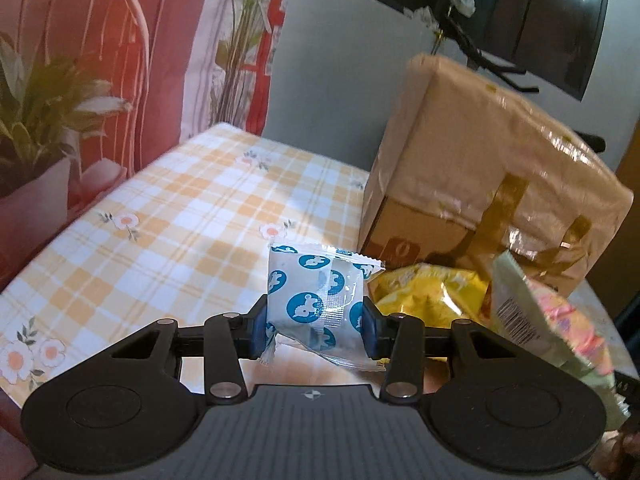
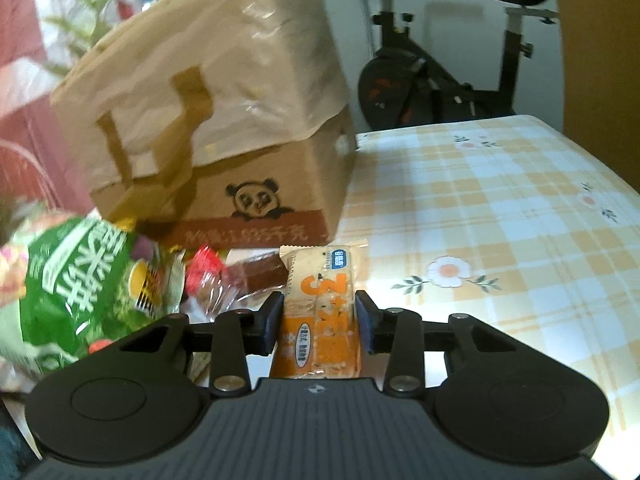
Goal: Organize snacks
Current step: 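Lift both snacks and carry them over the box opening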
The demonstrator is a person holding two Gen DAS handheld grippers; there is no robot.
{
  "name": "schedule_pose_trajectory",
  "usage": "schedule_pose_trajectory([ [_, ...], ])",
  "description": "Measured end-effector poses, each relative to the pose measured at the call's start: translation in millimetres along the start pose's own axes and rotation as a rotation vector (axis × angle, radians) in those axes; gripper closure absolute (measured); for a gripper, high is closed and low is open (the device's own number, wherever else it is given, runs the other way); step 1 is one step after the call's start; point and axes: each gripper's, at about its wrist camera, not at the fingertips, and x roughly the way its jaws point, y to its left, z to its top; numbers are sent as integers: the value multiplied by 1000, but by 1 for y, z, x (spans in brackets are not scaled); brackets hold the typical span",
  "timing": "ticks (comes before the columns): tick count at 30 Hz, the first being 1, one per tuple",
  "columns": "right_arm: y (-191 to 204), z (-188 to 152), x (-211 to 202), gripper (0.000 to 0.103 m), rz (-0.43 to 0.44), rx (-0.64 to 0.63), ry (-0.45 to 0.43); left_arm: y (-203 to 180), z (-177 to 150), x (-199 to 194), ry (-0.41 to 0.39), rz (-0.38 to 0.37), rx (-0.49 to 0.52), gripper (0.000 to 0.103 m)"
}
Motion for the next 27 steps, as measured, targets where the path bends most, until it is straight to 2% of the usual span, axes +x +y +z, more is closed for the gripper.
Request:
schedule_pose_trajectory([
  [4,1,0,-2,63,-22,-15,18,-4,2,-5,-18,-4,1,56],
  [10,10,-2,4,62,-68,-93,42,-9,-6,-7,-2,-8,11,56],
  [16,9,-3,4,63,-64,-93,43,-12,-9,-14,-9,-16,35,56],
  [19,3,-2,-9,63,-27,-47,-4,-13,7,-26,-55,-21,61,56],
  [22,0,8,-27,63,11,-8,-79,-15,33,-45,-133,-38,88,56],
  [27,2,31,-57,63,22,-8,-198,-28,72,-66,-218,-85,132,56],
])
